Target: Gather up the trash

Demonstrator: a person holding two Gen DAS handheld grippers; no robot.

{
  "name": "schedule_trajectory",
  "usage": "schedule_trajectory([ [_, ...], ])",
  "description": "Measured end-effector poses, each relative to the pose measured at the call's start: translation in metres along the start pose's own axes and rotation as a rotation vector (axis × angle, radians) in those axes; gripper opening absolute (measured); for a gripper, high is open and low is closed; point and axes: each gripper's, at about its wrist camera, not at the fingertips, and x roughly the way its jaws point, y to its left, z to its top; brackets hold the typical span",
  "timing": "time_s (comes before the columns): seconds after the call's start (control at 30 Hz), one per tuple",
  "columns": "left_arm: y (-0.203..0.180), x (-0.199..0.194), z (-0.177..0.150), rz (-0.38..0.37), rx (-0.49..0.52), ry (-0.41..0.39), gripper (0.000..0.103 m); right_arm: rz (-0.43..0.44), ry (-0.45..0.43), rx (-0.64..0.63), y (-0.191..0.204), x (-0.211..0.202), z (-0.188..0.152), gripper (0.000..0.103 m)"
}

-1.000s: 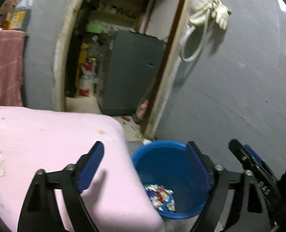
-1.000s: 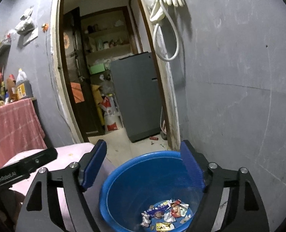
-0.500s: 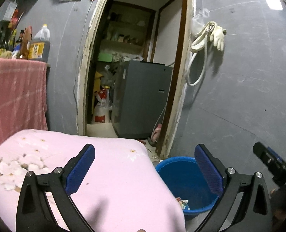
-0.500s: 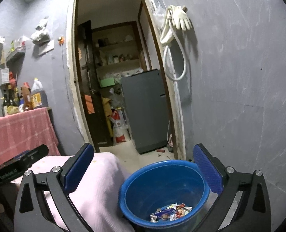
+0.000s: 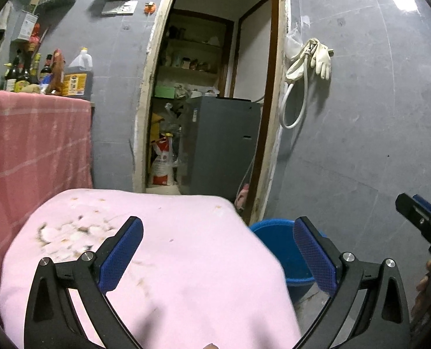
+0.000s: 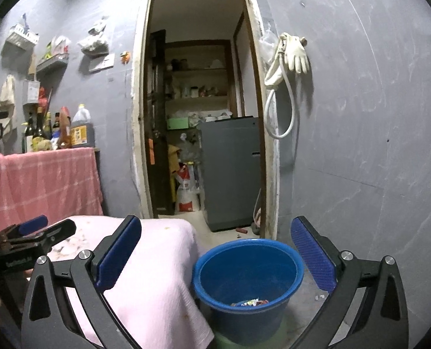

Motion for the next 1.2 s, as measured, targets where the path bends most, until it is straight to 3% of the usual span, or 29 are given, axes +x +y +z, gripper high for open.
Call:
schedule_trajectory([
  [0.33,0.021,-0.038,-0.017,0.044,-0.031,-0.017,0.101,-0.024,-0.008,0.002,0.024,-0.038,-0.016,0.103],
  [0.57,0.030,-0.057,-0.040,0.073,-0.052,0.005,0.101,-0.032,0.057,0.017,0.036,-0.045,-0.041,0.103],
  [0.8,0.028,-0.060,-0.055,0.097,-0.031,0.024,0.101,-0.073,0.097,-0.005,0.041,-0.043,-0.065,0.103],
  [1.2,0.029,-0.059,-0.061,0.104,-0.022,0.031,0.101,-0.087,0.103,0.006,0.035,-0.042,-0.067,0.103],
])
